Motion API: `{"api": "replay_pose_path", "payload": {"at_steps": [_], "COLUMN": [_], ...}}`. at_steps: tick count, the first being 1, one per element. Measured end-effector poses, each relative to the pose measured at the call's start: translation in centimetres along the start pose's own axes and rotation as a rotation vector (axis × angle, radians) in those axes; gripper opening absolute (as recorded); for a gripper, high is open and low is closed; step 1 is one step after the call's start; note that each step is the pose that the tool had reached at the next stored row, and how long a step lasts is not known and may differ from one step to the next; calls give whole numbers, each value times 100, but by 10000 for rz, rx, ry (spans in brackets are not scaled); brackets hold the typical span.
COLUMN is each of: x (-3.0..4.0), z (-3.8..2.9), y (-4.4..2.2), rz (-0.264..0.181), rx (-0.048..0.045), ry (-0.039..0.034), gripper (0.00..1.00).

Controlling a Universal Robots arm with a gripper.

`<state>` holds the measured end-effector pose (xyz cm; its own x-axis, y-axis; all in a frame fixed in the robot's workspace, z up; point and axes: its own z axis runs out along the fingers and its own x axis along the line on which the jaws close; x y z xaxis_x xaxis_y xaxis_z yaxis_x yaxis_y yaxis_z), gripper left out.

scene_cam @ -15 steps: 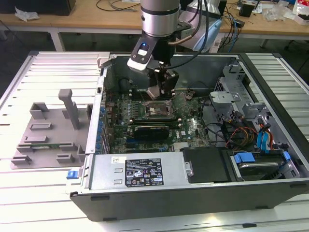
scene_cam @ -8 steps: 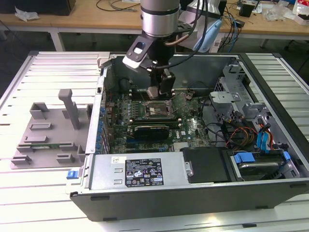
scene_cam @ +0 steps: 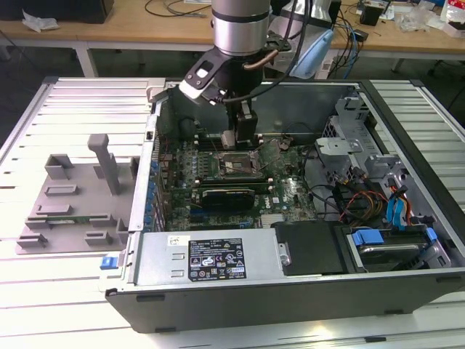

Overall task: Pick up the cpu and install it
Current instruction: 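Place the cpu into insertion slot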

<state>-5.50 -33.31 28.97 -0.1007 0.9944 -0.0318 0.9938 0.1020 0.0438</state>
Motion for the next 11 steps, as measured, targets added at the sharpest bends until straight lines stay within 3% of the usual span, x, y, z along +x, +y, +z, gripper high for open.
{"api": "replay_pose_path", "payload": {"at_steps": [1, 3, 8, 11], "x": [0, 0, 2, 4], "z": [7, 13, 75, 140], "y": [-1, -1, -4, -7], "rz": [353, 473, 485, 486], "rx": [12, 10, -264, -295], "ry": [-16, -15, -12, -13], "gripper": [55, 55, 55, 55]}}
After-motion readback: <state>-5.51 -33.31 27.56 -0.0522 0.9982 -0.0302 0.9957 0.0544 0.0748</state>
